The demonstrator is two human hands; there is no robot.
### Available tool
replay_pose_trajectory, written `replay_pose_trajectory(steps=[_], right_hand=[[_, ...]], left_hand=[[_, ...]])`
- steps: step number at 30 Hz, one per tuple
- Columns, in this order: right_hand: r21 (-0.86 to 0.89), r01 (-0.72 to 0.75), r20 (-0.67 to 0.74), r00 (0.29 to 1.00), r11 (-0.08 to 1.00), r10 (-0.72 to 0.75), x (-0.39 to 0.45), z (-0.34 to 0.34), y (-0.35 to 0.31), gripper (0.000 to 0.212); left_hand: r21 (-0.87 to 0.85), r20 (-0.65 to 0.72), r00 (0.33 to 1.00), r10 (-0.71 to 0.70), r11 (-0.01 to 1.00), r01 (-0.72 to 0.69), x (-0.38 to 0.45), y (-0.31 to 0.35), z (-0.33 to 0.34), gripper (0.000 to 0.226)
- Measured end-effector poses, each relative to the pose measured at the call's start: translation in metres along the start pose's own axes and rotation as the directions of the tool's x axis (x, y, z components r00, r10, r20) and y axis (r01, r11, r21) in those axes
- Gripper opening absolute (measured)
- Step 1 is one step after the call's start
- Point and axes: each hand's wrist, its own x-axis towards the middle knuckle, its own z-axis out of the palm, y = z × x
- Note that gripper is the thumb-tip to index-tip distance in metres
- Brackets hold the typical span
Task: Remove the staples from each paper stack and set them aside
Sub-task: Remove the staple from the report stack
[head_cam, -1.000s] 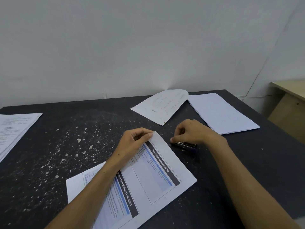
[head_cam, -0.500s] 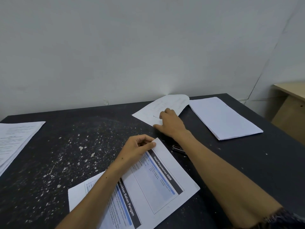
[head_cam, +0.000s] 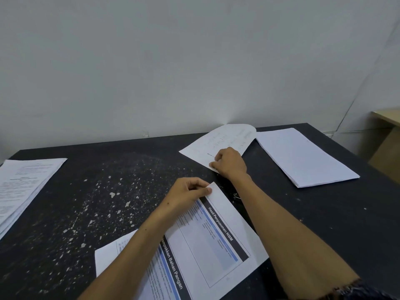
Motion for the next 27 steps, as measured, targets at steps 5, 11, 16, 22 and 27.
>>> replay_pose_trajectory(steps=[5,11,16,22,27], right_hand=[[0.138,-0.051,0.008,0.999,0.989,0.050,0.005,0.001,0.005,0.022],[0.234,-0.100,0.011,0.995,0.967,0.100,0.010,0.004,0.011,0.013],[0.474,-0.174,-0.038,0.975,0.863,0.218,0.009,0.003,0.011,0.005],[0.842,-0.205,0.058,0.954,0.499,0.293,0.001,-0.023,0.034,0.008],[0.964,-0.222,0.178,0.948,0.147,0.263,-0.018,-0.053,0.071,0.010]], left_hand=[[-0.023,0.012,0.999,-0.036,0.999,0.037,0.001,0.006,-0.007,0.010],[-0.030,-0.008,0.998,-0.056,0.998,0.056,-0.003,0.008,-0.016,0.010],[-0.029,-0.019,0.996,-0.091,0.996,0.090,-0.002,0.013,-0.031,0.010],[-0.159,0.062,0.982,-0.180,0.969,0.188,0.015,0.037,-0.055,0.020],[-0.283,0.087,0.981,-0.176,0.939,0.194,0.045,0.069,-0.046,0.025]])
